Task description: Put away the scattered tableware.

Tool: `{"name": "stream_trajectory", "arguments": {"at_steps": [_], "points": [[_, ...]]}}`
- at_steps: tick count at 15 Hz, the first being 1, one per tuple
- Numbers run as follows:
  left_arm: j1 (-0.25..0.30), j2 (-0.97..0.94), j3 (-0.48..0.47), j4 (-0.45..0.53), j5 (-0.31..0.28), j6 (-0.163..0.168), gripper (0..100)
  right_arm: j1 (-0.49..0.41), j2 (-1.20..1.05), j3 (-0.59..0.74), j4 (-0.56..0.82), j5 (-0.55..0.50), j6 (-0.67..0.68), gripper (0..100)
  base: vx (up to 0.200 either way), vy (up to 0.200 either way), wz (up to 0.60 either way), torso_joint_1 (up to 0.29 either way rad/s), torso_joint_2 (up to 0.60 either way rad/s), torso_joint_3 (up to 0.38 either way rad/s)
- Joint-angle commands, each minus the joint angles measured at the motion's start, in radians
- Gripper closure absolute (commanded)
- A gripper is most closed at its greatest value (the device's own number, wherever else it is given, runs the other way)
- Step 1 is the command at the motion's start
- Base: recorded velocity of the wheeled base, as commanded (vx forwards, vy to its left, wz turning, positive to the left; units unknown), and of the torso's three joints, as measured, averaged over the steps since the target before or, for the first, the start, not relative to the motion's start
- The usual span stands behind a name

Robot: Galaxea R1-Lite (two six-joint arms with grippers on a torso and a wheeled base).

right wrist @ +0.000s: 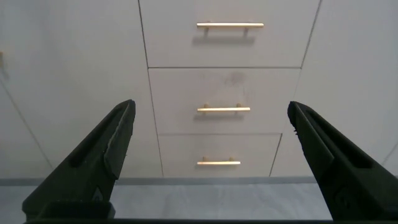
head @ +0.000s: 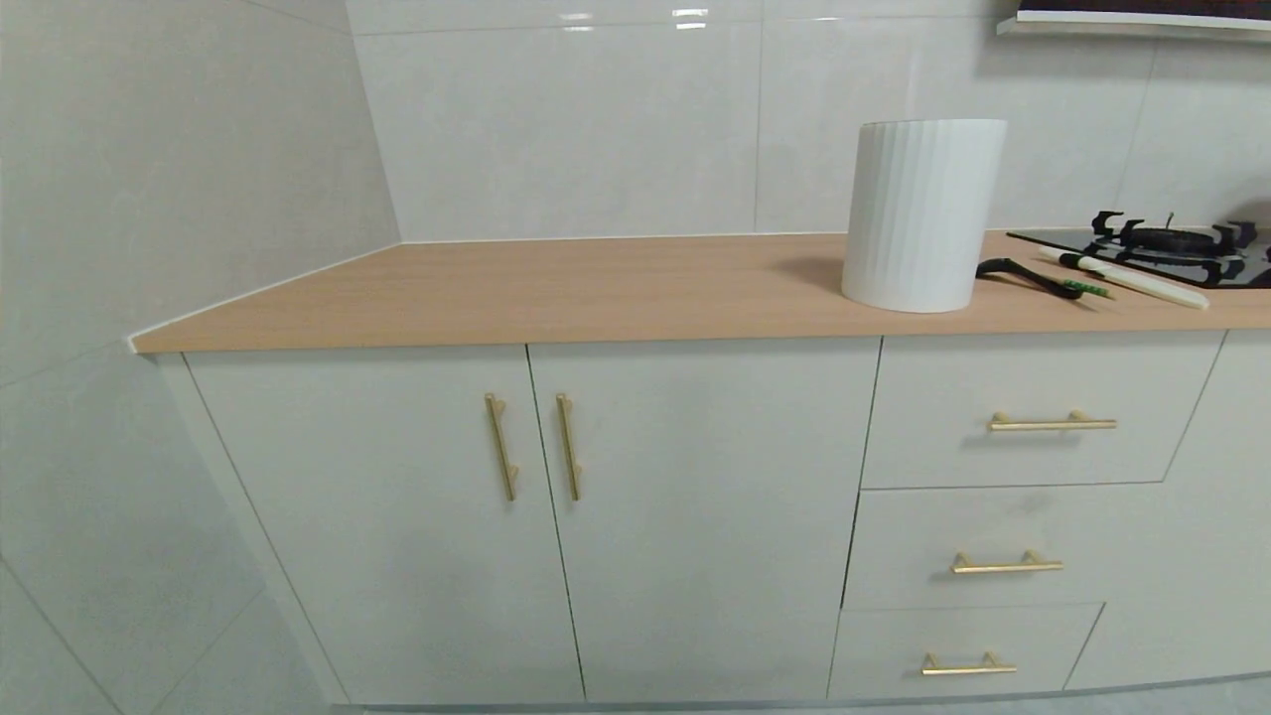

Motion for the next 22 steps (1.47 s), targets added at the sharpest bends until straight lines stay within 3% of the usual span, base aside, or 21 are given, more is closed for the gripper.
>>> {"name": "stream_trajectory", "arguments": {"at_steps": [1, 7, 19, 22], "points": [[0.0, 0.0, 0.0, 0.0, 0.0, 0.0, 0, 0.0, 0.002, 0.0, 0.0, 0.0, 0.001, 0, 0.0, 0.0, 0.0, 0.0, 0.0, 0.0], [0.0, 0.0, 0.0, 0.0, 0.0, 0.001, 0, 0.0, 0.002, 0.0, 0.0, 0.0, 0.01, 0, 0.0, 0.0, 0.0, 0.0, 0.0, 0.0], [0.0, 0.0, 0.0, 0.0, 0.0, 0.003, 0, 0.0, 0.002, 0.0, 0.0, 0.0, 0.01, 0, 0.0, -0.2, 0.0, 0.005, 0.0, 0.0], [-0.001, 0.0, 0.0, 0.0, 0.0, 0.001, 0, 0.0, 0.002, 0.0, 0.0, 0.0, 0.008, 0, 0.0, 0.0, 0.0, 0.0, 0.0, 0.0]]}}
